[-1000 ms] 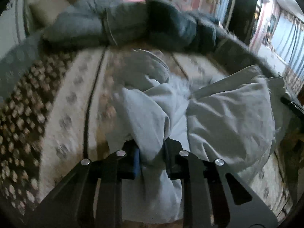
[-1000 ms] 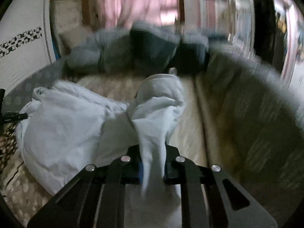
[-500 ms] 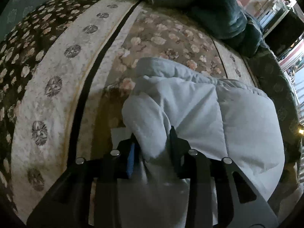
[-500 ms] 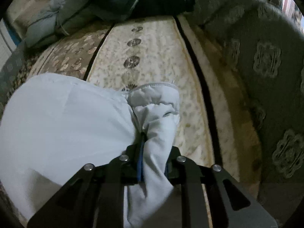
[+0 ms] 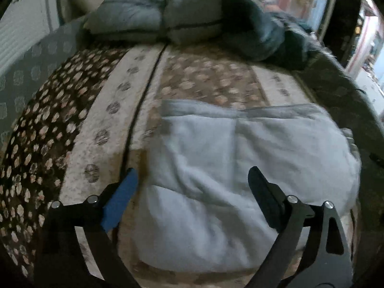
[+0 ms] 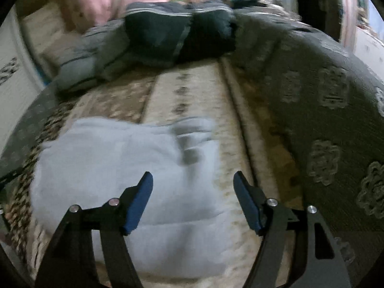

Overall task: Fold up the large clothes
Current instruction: 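Press the fold flat with both grippers and open them, then grasp the jacket's folded edge with the left gripper while the right gripper grasps beside it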

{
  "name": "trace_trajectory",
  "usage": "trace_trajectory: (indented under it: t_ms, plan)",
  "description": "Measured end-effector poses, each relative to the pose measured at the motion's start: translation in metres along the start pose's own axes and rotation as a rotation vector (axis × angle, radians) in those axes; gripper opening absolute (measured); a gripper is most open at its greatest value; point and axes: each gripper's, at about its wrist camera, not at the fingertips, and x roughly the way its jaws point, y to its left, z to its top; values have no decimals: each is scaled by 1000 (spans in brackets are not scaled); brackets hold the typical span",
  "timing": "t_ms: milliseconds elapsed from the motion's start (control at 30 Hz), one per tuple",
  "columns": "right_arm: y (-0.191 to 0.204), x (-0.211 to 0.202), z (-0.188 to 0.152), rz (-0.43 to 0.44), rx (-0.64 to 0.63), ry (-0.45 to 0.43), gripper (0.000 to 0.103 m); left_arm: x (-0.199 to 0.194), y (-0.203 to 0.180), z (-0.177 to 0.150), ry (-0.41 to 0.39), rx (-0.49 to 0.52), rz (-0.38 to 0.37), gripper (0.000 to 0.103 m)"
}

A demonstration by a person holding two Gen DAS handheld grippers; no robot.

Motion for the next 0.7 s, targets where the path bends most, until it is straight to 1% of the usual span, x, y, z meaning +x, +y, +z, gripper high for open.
trace_trajectory:
  t_ms: [67,100,167,267,300,333,367,400,433,467,500,533,567,633,667,700]
  plan:
    - [25,5,-1,50,-21,26,70,-6,-24,-4,4,-2,-57,96]
    - [36,10,0,62,-32,36,70,-5,-37,-5,17,-7,-84,96]
    - [59,19,4,67,-44,40,70,1,-60,-4,39,-1,-110,96]
    - [77,37,12,91,-20,49,70,24,-96,2,71,39,-80,94]
    - [84,47,16,100,-2,66,70,32,-105,5,81,49,-69,89]
    - [88,57,20,110,11,83,69,41,-113,7,98,58,-70,76]
    - [94,68,24,115,12,98,64,53,-121,12,131,69,-85,67]
    - [99,76,26,112,1,116,43,65,-127,17,162,75,-91,51]
    - [106,87,29,105,-18,140,27,73,-131,21,185,76,-92,42]
    - [112,94,30,101,-35,159,10,84,-132,24,196,66,-87,39]
    - [120,112,31,88,-59,198,10,93,-131,27,211,48,-86,35]
    - [124,122,30,70,-69,219,9,109,-130,33,241,18,-88,31]
    - [126,129,30,56,-77,235,8,118,-130,35,258,14,-80,29]
    - [126,152,32,39,-72,287,7,145,-127,39,315,20,-45,20]
    - [123,160,34,39,-62,308,5,153,-126,39,340,19,-36,18]
    - [119,172,36,37,-47,343,2,161,-124,40,363,21,-23,12]
